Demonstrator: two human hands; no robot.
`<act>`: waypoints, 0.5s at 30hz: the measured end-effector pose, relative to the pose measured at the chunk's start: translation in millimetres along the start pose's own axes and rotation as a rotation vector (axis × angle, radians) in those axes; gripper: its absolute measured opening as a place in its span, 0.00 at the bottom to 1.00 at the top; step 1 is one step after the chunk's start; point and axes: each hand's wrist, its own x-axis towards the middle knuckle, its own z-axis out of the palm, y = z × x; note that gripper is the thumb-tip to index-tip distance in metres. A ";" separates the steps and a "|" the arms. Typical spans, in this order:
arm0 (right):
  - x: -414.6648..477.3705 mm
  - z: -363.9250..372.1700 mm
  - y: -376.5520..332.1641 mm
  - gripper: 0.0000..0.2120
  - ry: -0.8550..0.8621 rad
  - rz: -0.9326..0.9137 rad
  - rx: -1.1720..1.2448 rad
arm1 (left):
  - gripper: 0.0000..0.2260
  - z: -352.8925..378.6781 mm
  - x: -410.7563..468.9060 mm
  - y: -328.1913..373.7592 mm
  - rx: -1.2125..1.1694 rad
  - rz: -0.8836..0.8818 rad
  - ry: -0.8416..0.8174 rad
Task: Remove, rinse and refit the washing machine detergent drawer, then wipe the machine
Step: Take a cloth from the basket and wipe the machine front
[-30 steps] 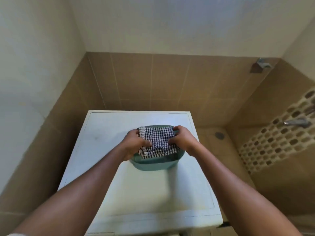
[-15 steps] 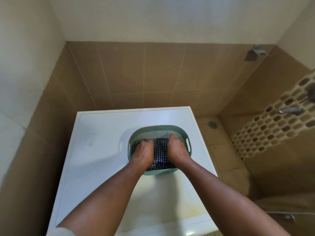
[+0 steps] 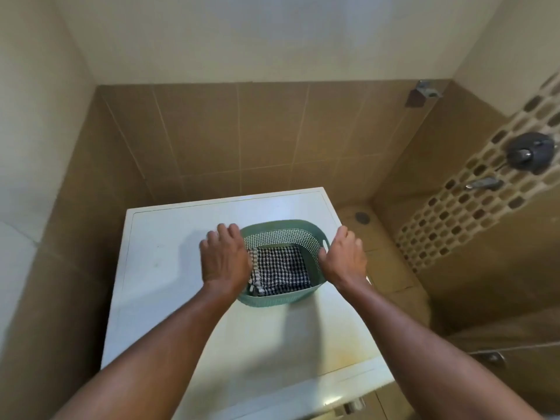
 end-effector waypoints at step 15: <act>-16.5 -110.5 107.4 0.11 0.054 0.225 0.037 | 0.10 -81.6 21.5 117.4 -0.116 0.201 -0.106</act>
